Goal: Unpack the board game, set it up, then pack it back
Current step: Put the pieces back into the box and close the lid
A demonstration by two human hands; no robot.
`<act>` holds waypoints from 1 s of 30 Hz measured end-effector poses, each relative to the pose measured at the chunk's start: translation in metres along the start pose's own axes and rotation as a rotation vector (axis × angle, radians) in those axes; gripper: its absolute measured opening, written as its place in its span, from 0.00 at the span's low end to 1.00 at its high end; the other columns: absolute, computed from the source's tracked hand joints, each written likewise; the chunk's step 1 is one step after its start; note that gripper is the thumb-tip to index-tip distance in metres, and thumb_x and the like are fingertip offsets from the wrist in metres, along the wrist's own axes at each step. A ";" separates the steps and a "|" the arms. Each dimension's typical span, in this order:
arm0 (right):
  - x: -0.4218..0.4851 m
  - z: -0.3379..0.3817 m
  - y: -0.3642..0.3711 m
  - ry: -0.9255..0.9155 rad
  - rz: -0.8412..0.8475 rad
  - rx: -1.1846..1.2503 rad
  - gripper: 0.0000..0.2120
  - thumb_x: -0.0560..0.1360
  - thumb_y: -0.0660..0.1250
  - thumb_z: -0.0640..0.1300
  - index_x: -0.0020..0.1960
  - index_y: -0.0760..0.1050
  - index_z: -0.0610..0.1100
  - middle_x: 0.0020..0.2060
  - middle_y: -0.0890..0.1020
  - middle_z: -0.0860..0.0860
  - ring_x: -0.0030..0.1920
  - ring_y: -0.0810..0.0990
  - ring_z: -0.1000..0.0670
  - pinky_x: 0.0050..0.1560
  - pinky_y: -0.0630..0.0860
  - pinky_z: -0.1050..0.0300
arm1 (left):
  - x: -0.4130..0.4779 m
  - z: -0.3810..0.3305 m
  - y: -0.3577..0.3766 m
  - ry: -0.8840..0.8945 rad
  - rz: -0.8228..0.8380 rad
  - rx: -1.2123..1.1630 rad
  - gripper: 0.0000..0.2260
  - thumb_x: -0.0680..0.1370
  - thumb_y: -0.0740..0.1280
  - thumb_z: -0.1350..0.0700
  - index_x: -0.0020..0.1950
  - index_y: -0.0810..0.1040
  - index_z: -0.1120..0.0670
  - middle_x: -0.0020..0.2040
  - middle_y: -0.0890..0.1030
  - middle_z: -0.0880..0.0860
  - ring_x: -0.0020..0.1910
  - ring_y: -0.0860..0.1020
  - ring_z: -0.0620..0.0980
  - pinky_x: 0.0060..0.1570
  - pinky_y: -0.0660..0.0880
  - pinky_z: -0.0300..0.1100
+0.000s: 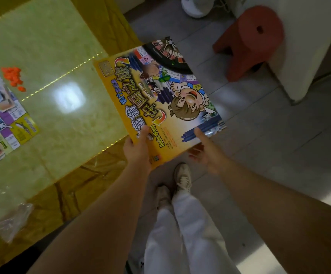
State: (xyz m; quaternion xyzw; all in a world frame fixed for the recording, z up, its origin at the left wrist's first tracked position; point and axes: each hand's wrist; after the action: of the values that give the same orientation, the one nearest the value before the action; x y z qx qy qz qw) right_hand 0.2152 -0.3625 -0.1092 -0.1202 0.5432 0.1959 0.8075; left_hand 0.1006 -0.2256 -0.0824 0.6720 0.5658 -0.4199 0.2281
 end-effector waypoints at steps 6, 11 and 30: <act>0.001 -0.023 -0.046 -0.113 -0.114 0.298 0.22 0.75 0.71 0.48 0.65 0.71 0.42 0.51 0.78 0.47 0.49 0.78 0.48 0.43 0.78 0.55 | -0.028 0.032 0.043 0.113 0.136 0.141 0.22 0.73 0.71 0.41 0.62 0.76 0.51 0.57 0.82 0.53 0.54 0.81 0.55 0.54 0.78 0.59; 0.014 -0.012 -0.118 -0.221 -0.320 0.406 0.18 0.75 0.70 0.52 0.60 0.72 0.44 0.40 0.75 0.53 0.38 0.76 0.55 0.34 0.76 0.61 | -0.039 0.065 0.096 0.145 0.379 0.367 0.25 0.76 0.64 0.39 0.66 0.74 0.54 0.61 0.78 0.57 0.58 0.77 0.57 0.57 0.76 0.55; 0.303 -0.073 -0.196 -0.333 -0.381 0.280 0.25 0.74 0.73 0.47 0.65 0.68 0.40 0.53 0.82 0.44 0.42 0.84 0.47 0.39 0.82 0.51 | 0.174 0.255 0.234 -0.082 0.289 0.547 0.15 0.82 0.57 0.58 0.66 0.70 0.61 0.55 0.78 0.61 0.35 0.75 0.51 0.33 0.76 0.45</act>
State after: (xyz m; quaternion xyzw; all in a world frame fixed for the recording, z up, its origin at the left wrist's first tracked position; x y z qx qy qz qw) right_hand 0.3430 -0.5115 -0.4212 -0.0734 0.3927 -0.0192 0.9165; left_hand 0.2464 -0.3863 -0.4036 0.7644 0.3208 -0.5465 0.1188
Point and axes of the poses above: each hand's wrist, its own x-axis towards the middle knuckle, its own y-axis out of the palm, z = x × y
